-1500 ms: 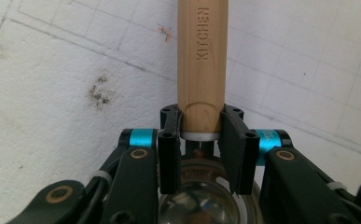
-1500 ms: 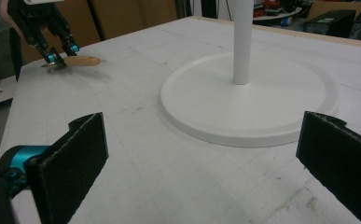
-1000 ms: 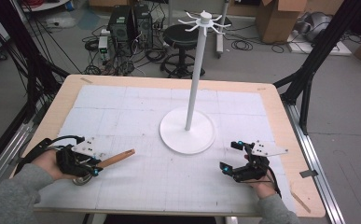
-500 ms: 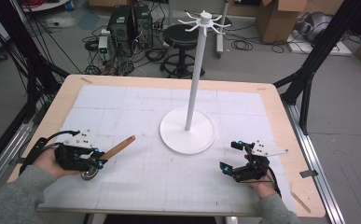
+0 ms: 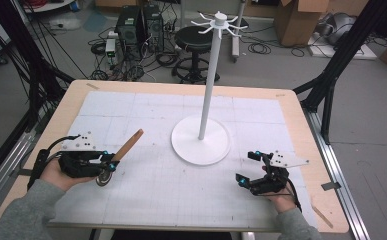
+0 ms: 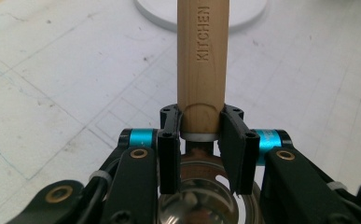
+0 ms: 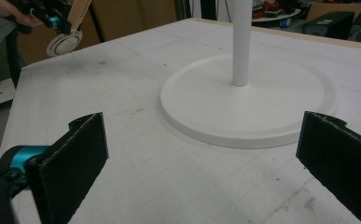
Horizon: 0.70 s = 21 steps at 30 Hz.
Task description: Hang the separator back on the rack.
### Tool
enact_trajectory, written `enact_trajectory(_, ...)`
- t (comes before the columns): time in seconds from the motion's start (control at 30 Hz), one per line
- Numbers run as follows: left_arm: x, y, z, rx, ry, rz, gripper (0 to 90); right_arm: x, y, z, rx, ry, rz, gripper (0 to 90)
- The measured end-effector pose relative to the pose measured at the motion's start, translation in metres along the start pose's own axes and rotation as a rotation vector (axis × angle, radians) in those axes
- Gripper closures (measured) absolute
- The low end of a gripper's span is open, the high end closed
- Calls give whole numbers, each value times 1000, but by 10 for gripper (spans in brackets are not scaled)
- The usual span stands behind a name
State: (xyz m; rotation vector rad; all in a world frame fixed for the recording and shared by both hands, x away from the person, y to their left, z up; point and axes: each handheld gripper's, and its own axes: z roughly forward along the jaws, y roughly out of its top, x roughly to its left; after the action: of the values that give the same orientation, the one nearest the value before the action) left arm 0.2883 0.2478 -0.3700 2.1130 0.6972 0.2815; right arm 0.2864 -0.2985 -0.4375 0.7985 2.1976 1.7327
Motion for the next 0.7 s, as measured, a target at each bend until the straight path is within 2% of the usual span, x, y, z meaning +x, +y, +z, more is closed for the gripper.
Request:
enact_trajectory(0.1,1,1,0,-56,8,-25,695,0,0,0,-2,-1,2,12)
enact_trajectory(0.47,-2,6,4,-135,32,-56,695,0,0,0,-4,-1,-2,12)
enact_trajectory(0.6,-4,10,4,-180,37,-65,695,-1,0,0,-4,2,4,12)
enact_trajectory(0.63,-4,11,4,-195,34,-64,695,-1,0,0,-3,2,-1,12)
enact_trajectory(0.7,-4,13,5,-214,1,-58,695,-1,0,0,-7,1,-3,12)
